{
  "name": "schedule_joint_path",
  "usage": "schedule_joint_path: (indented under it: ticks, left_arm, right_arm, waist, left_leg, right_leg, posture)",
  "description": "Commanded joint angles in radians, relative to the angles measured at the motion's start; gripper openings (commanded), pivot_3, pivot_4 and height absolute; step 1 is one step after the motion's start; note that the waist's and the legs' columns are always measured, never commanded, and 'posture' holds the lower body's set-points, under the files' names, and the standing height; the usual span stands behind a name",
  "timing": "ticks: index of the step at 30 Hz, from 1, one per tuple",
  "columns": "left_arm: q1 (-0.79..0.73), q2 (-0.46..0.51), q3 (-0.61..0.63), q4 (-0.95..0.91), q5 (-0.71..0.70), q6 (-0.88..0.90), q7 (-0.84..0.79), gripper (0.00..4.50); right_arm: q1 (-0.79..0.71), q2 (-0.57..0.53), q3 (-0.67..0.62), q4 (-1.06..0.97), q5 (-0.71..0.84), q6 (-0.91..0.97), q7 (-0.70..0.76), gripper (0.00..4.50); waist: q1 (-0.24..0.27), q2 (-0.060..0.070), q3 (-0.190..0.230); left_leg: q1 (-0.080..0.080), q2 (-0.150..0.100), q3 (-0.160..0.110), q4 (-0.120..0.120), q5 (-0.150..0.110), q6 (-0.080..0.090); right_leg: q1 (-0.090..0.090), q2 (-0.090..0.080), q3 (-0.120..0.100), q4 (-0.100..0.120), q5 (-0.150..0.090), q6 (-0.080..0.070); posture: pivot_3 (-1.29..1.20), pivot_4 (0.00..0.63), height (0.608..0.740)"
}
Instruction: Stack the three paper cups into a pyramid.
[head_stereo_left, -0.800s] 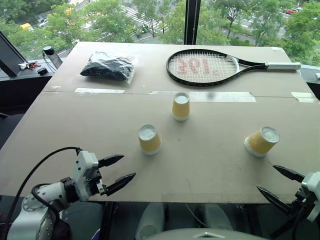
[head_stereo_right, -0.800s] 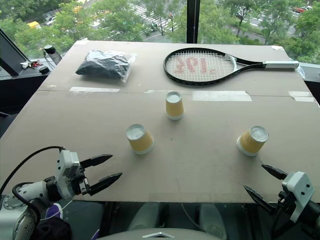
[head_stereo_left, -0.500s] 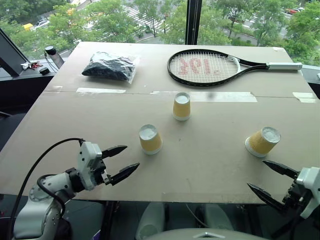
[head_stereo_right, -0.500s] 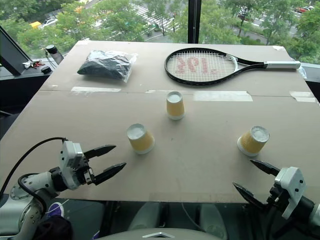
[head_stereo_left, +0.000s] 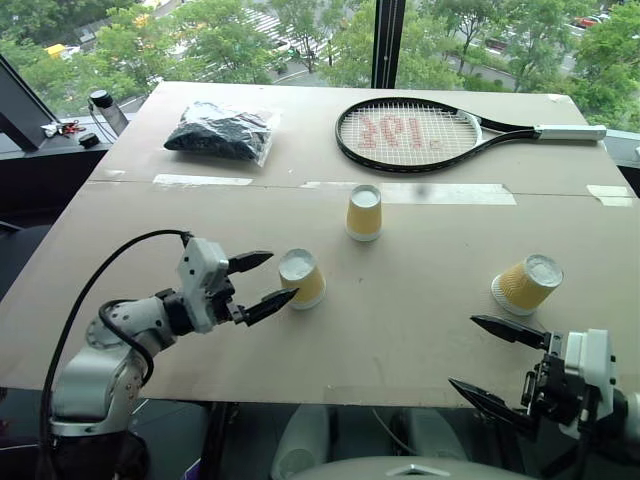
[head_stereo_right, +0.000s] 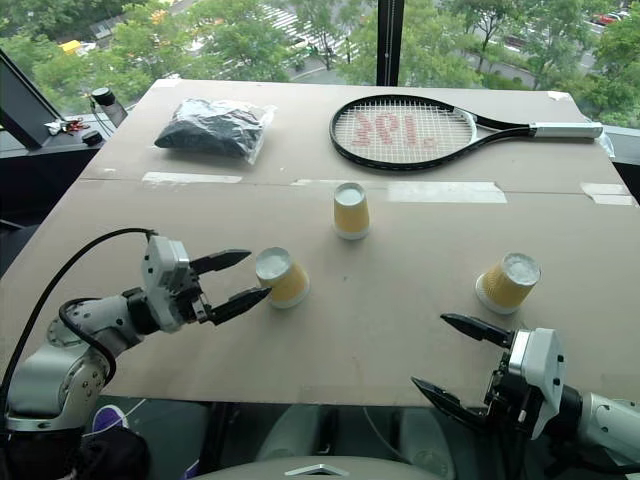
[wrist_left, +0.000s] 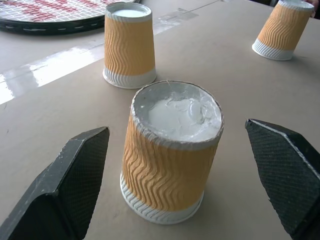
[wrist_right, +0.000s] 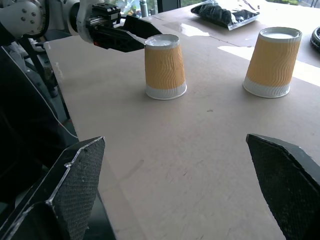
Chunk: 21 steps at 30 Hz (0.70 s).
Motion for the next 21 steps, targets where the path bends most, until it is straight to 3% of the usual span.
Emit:
schedule_joint_path:
  ticks: [1, 5, 8, 11, 21]
  left_arm:
    - [-0.053, 0.012, -0.044, 0.031, 0.035, -0.018, -0.015, 4.50]
    - [-0.110, 0.005, -0.096, 0.109, 0.087, -0.060, -0.032, 4.50]
    - [-0.127, 0.001, -0.123, 0.162, 0.112, -0.109, -0.063, 3.78]
    - [-0.145, -0.005, -0.139, 0.218, 0.136, -0.165, -0.092, 2.57]
    - [-0.288, -0.074, -0.191, 0.418, 0.173, -0.262, -0.159, 2.54]
  right_arm:
    - [0.010, 0.019, 0.005, -0.039, -0.012, -0.041, -0.017, 4.46]
    - [0.024, 0.044, 0.020, -0.038, -0.046, -0.069, -0.038, 4.46]
    - [0.027, 0.064, 0.023, -0.041, -0.055, -0.082, -0.060, 4.50]
    - [0.022, 0.070, 0.029, -0.043, -0.067, -0.086, -0.078, 4.50]
    - [0.039, 0.090, 0.040, -0.041, -0.114, -0.115, -0.123, 4.50]
  waist:
    - [-0.003, 0.000, 0.000]
    - [-0.002, 0.000, 0.000]
    - [-0.002, 0.000, 0.000]
    - [-0.001, 0.000, 0.000]
    - [0.000, 0.000, 0.000]
  left_leg:
    - [0.000, 0.000, 0.000, 0.000, 0.000, 0.000]
    - [0.001, 0.000, 0.000, 0.000, 0.000, 0.000]
    - [0.000, 0.000, 0.000, 0.000, 0.000, 0.000]
    - [0.000, 0.000, 0.000, 0.000, 0.000, 0.000]
    - [0.000, 0.000, 0.000, 0.001, 0.000, 0.000]
  right_leg:
    - [0.000, 0.000, 0.000, 0.000, 0.000, 0.000]
    - [0.000, 0.001, 0.001, 0.001, 0.000, 0.000]
    - [0.000, 0.001, 0.001, 0.001, 0.000, 0.000]
    - [0.000, 0.001, 0.001, 0.000, 0.000, 0.000]
    - [0.000, 0.002, 0.000, 0.001, 0.000, 0.000]
  posture:
    - [0.00, 0.150, 0.740]
    - [0.00, 0.150, 0.740]
    - [0.00, 0.150, 0.740]
    - [0.00, 0.150, 0.740]
    - [0.00, 0.150, 0.740]
